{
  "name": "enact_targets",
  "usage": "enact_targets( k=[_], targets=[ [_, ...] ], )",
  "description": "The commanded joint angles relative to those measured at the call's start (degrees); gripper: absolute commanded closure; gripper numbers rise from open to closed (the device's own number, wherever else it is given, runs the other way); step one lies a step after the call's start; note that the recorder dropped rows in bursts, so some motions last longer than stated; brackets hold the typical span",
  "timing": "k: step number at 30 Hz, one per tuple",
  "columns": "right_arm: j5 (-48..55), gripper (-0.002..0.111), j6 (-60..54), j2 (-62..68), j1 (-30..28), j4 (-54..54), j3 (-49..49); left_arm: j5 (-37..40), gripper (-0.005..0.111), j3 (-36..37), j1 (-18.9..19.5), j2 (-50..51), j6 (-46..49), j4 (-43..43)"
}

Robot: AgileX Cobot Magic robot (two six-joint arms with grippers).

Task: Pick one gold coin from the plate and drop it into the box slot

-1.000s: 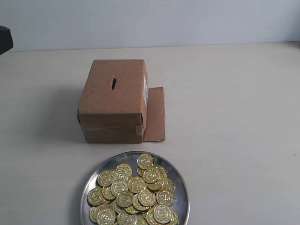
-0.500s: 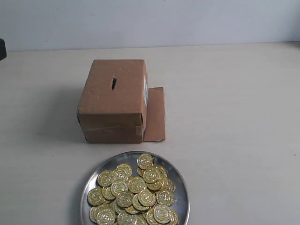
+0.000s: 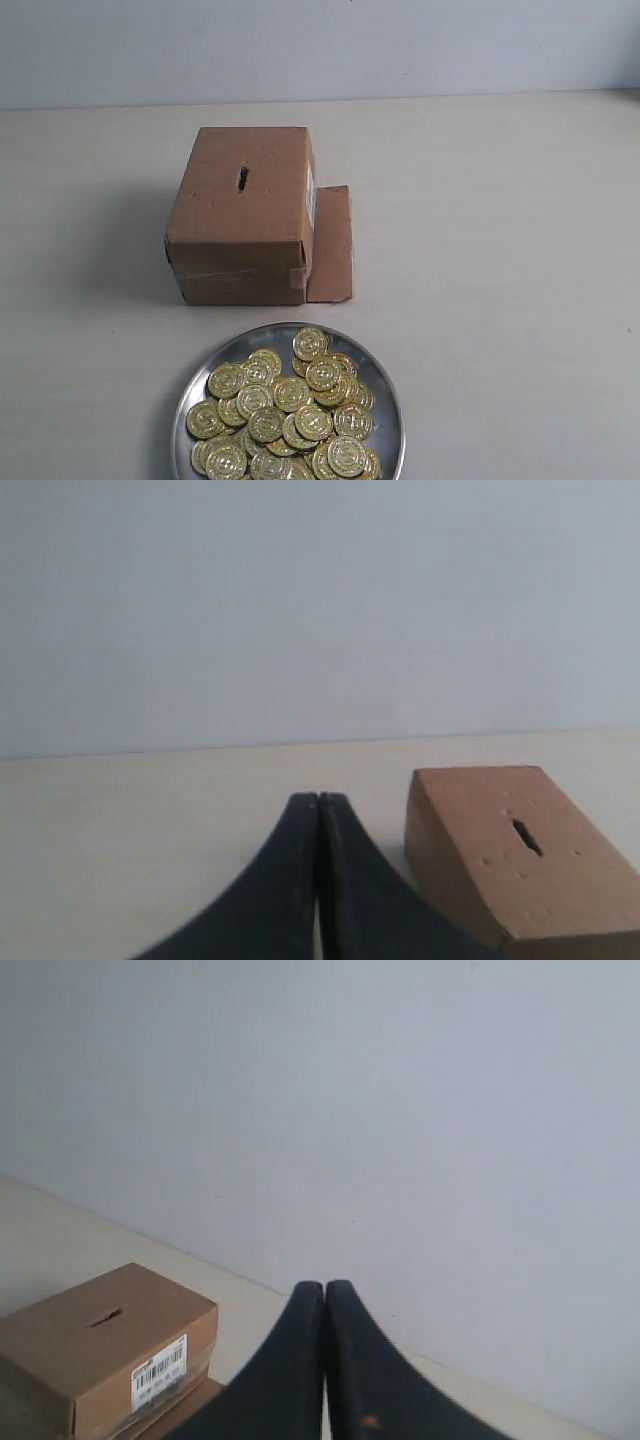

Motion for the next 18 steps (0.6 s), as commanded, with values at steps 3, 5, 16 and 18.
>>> enact_targets(
  k=[3, 5, 16, 18],
  targets=[
    [-1.62, 0.108, -0.24, -10.35, -0.4, -0.44, 13.39, -0.7, 0.107, 5.71, 6.82, -9.03, -0.29, 0.34],
    [-1.62, 0.108, -0.24, -12.14, -0.4, -0.34, 16.11, -0.7, 0.107, 6.34, 6.82, -9.7, -0.29, 0.34],
    [-0.4, 0.108, -0.24, -15.3, -0.4, -0.57, 18.46, -0.34, 0.107, 8.63, 6.72, -16.01, -0.06, -21.42],
    [-0.52, 0.108, -0.24, -15.3, -0.4, -0.57, 19.67, 0.28, 0.107, 8.78, 6.72, -17.81, 0.03, -24.99]
  ],
)
